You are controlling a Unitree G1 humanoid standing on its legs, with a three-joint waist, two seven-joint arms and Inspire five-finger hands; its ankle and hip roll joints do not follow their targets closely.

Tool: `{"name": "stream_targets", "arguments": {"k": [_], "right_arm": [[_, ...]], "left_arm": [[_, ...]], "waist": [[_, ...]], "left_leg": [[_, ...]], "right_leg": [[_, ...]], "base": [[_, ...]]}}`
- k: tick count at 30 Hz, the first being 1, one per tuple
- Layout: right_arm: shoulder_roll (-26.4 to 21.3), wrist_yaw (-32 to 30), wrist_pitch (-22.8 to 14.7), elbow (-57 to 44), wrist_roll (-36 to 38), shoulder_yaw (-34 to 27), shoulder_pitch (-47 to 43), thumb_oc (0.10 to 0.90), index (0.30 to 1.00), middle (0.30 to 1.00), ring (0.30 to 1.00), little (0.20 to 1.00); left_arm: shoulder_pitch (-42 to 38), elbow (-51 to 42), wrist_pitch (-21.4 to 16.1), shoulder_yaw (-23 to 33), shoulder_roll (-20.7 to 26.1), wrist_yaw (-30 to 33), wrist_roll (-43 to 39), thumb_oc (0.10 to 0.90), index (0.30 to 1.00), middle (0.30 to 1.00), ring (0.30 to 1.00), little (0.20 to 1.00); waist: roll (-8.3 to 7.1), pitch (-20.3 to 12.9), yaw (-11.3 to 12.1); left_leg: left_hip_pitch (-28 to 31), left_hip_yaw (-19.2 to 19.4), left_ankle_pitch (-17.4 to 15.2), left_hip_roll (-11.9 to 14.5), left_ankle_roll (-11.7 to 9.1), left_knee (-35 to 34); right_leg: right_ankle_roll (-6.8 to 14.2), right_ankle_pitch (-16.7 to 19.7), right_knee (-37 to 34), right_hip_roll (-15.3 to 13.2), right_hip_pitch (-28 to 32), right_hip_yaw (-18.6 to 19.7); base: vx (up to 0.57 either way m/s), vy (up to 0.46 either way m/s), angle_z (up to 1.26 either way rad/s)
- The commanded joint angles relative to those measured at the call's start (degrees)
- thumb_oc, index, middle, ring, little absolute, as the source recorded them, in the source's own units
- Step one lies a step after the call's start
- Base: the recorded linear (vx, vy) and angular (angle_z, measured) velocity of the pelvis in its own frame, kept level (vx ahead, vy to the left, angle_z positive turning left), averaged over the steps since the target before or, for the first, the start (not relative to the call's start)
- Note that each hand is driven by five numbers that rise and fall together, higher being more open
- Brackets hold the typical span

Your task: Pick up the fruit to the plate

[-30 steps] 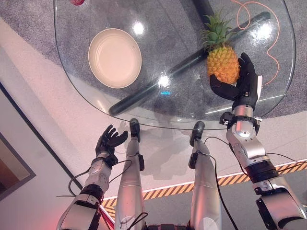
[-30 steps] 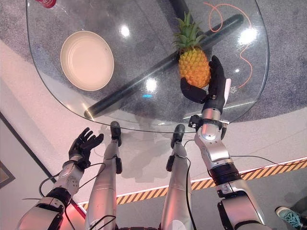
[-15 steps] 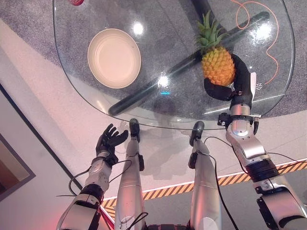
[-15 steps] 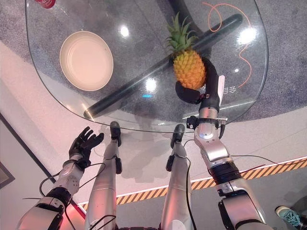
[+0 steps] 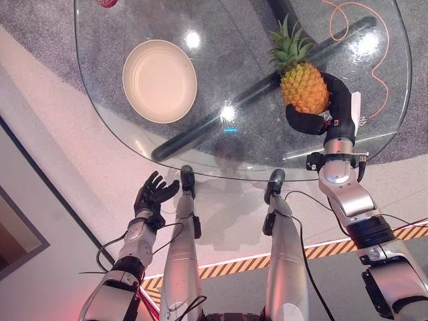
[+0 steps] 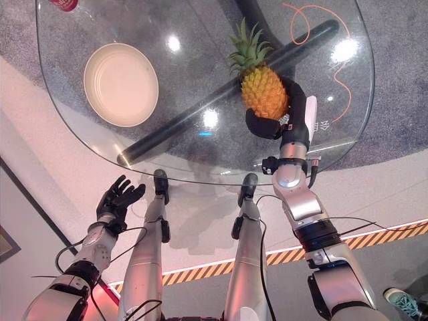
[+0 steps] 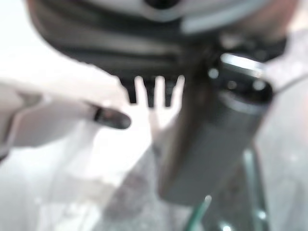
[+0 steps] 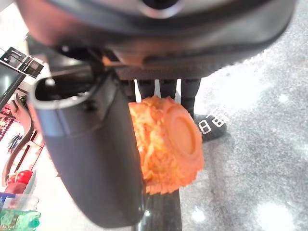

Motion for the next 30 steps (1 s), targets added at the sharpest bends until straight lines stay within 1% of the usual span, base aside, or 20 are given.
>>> {"name": "stream_targets", "arguments": {"k": [1,3,4,5,7,8,9,11,13,14,16,17,19,21,24,28,29,30], "right_arm": [[-4.48,-3.72,-1.15,-2.89,-2.85,-0.41,1.64,0.100,0.300,0.300,0.300,0.200],[-4.38,-4.30,-1.64,-2.95,-3.05,-0.74,1.74,0.100,0.300,0.300,0.300,0.200],[-4.12,-5.07,-2.44,-2.86,-3.45,-0.97,1.88,0.100,0.300,0.300,0.300,0.200],[-3.98,-5.49,-2.96,-2.78,-3.66,-1.10,1.98,0.100,0.300,0.300,0.300,0.200],[-3.85,-6.37,-3.92,-2.65,-4.05,-1.12,2.04,0.100,0.300,0.300,0.300,0.200],[-3.63,-7.56,-4.74,-3.00,-4.69,-1.25,2.04,0.100,0.300,0.300,0.300,0.200],[-3.57,-7.81,-4.93,-3.13,-4.92,-1.31,2.02,0.100,0.300,0.300,0.300,0.200],[-3.15,-9.34,-5.70,-3.87,-5.82,-1.28,1.76,0.100,0.300,0.300,0.300,0.200],[-3.05,-10.10,-6.07,-4.26,-6.09,-1.22,1.66,0.100,0.300,0.300,0.300,0.200],[-2.93,-11.32,-6.67,-4.69,-6.53,-1.06,1.50,0.100,0.300,0.300,0.300,0.200],[-2.95,-12.11,-7.21,-4.87,-6.69,-0.95,1.34,0.100,0.300,0.300,0.300,0.200],[-2.92,-12.72,-7.63,-4.97,-6.89,-0.82,1.09,0.100,0.300,0.300,0.300,0.200],[-2.83,-13.10,-8.03,-5.05,-7.20,-0.76,0.95,0.100,0.300,0.300,0.300,0.200],[-2.68,-13.18,-9.15,-5.40,-7.93,-0.97,0.64,0.100,0.300,0.300,0.300,0.200],[-2.53,-11.91,-9.83,-6.03,-9.09,-1.06,0.33,0.100,0.300,0.300,0.300,0.200],[-2.41,-12.12,-10.40,-8.29,-11.95,-1.02,0.10,0.100,0.300,0.300,0.300,0.200],[-2.51,-12.19,-10.93,-9.00,-12.74,-1.03,-0.05,0.100,0.300,0.300,0.300,0.200],[-2.55,-12.43,-11.29,-10.12,-13.93,-1.22,-0.11,0.100,0.300,0.300,0.300,0.200]], "left_arm": [[3.89,-0.30,-2.89,3.03,2.47,2.51,-4.39,0.800,0.900,0.900,0.900,0.900],[3.70,-0.63,-4.15,4.50,2.61,4.72,-7.82,0.800,0.900,0.900,0.900,0.900],[3.51,-0.41,-5.01,6.24,2.73,6.19,-10.11,0.800,0.900,0.900,0.900,0.900],[3.27,-0.23,-6.07,7.33,2.89,7.57,-10.78,0.800,0.900,0.900,0.900,0.900],[2.79,0.08,-6.90,8.77,3.32,9.27,-11.90,0.800,0.900,0.900,0.900,0.900],[2.05,-0.03,-8.33,10.58,3.87,11.93,-13.09,0.800,0.900,0.900,0.900,0.900],[1.88,-0.01,-8.34,11.02,3.98,12.31,-13.36,0.800,0.900,0.900,0.900,0.900],[0.66,-0.41,-10.84,12.86,4.63,15.73,-14.33,0.800,0.900,0.900,0.900,0.900],[0.00,-0.85,-12.14,13.56,4.82,17.20,-14.46,0.800,0.900,0.900,0.900,0.900],[-1.01,-1.37,-14.06,14.30,5.15,19.18,-14.36,0.800,0.900,0.900,0.900,0.900],[-1.79,-2.22,-15.85,14.79,5.43,20.75,-14.65,0.800,0.900,0.900,0.900,0.900],[-2.49,-3.04,-17.34,15.20,5.86,21.58,-14.02,0.800,0.900,0.900,0.900,0.900],[-2.93,-3.90,-18.62,15.39,6.03,22.43,-13.55,0.800,0.900,0.900,0.900,0.900],[-4.01,-6.33,-21.62,15.86,6.46,24.78,-11.87,0.800,0.900,0.900,0.900,0.900],[-4.90,-8.73,-23.54,16.69,6.79,25.89,-13.36,0.800,0.900,0.900,0.900,0.900],[-5.68,-13.95,-25.80,16.85,7.20,28.36,-9.76,0.800,0.900,0.900,0.900,0.900],[-6.02,-15.35,-26.79,16.71,7.28,28.39,-8.21,0.800,0.900,0.900,0.900,0.900],[-6.15,-17.64,-27.58,16.39,7.18,29.29,-5.00,0.800,0.900,0.900,0.900,0.900]], "waist": [[-0.74,-0.52,-0.18],[-0.69,-0.52,-0.12],[-0.70,-0.52,-0.08],[-0.73,-0.52,-0.09],[-0.74,-0.52,-0.09],[-0.77,-0.52,-0.10],[-0.78,-0.52,-0.11],[-0.86,-0.52,-0.08],[-0.92,-0.52,-0.09],[-0.92,-0.52,-0.09],[-0.94,-0.52,-0.10],[-0.95,-0.52,-0.06],[-0.96,-0.52,-0.01],[-0.99,-0.52,0.02],[-1.02,-0.52,0.12],[-1.09,-0.52,0.22],[-1.10,-0.52,0.19],[-1.11,-0.52,0.19]], "left_leg": [[-0.39,0.00,-4.69,-1.73,1.90,5.46],[-0.20,-0.04,-4.75,-1.76,1.89,5.42],[-0.08,-0.18,-4.87,-1.82,1.85,5.56],[0.06,-0.22,-4.93,-1.83,1.82,5.59],[0.24,-0.27,-5.00,-1.88,1.77,5.66],[0.48,-0.33,-5.04,-1.88,1.71,5.59],[0.53,-0.34,-5.05,-1.91,1.70,5.57],[0.69,-0.41,-5.03,-1.98,1.63,5.50],[0.73,-0.50,-5.03,-2.02,1.61,5.44],[0.75,-0.56,-5.06,-2.09,1.60,5.43],[0.69,-0.61,-5.11,-2.14,1.59,5.50],[0.77,-0.58,-5.08,-2.12,1.55,5.40],[0.81,-0.56,-5.08,-2.12,1.52,5.31],[0.70,-0.60,-5.11,-2.04,1.47,5.27],[0.69,-0.63,-5.18,-2.02,1.42,5.29],[0.72,-0.63,-5.24,-1.92,1.35,5.12],[0.69,-0.64,-5.26,-1.90,1.33,5.09],[0.85,-0.57,-5.27,-1.82,1.34,4.95]], "right_leg": [[-1.07,1.68,-2.38,1.41,0.85,-2.77],[-1.08,1.58,-2.36,1.33,0.99,-2.80],[-1.12,1.43,-2.23,1.26,1.07,-2.81],[-1.14,1.34,-2.21,1.23,1.22,-2.82],[-1.19,1.21,-2.14,1.16,1.40,-2.84],[-1.21,1.07,-2.14,1.13,1.61,-2.80],[-1.23,1.03,-2.13,1.15,1.65,-2.79],[-1.31,0.91,-2.11,1.16,1.82,-2.79],[-1.37,0.83,-2.10,1.18,1.87,-2.76],[-1.45,0.73,-2.01,1.24,1.83,-2.68],[-1.46,0.68,-1.97,1.23,1.78,-2.64],[-1.50,0.66,-2.07,1.22,1.89,-2.68],[-1.55,0.59,-2.14,1.22,1.98,-2.73],[-1.56,0.56,-2.14,1.21,1.87,-2.75],[-1.60,0.43,-2.14,1.19,1.94,-2.82],[-1.60,0.47,-2.42,1.24,2.13,-2.83],[-1.58,0.43,-2.38,1.32,2.08,-2.76],[-1.58,0.36,-2.36,1.44,2.25,-2.73]], "base": [[0.00,0.000,0.00],[0.00,0.000,0.00],[0.00,0.000,0.00],[0.00,0.000,0.00],[0.00,0.000,0.00],[0.00,0.000,0.00],[0.00,0.000,0.00],[0.00,0.000,0.00],[0.00,0.000,0.00],[0.00,0.000,0.00],[0.00,0.000,0.00],[0.00,0.000,0.00],[0.00,0.000,0.00],[0.00,0.000,0.00],[0.00,0.000,0.00],[0.00,0.000,0.00],[0.00,0.000,0.00],[0.00,0.000,0.00]]}}
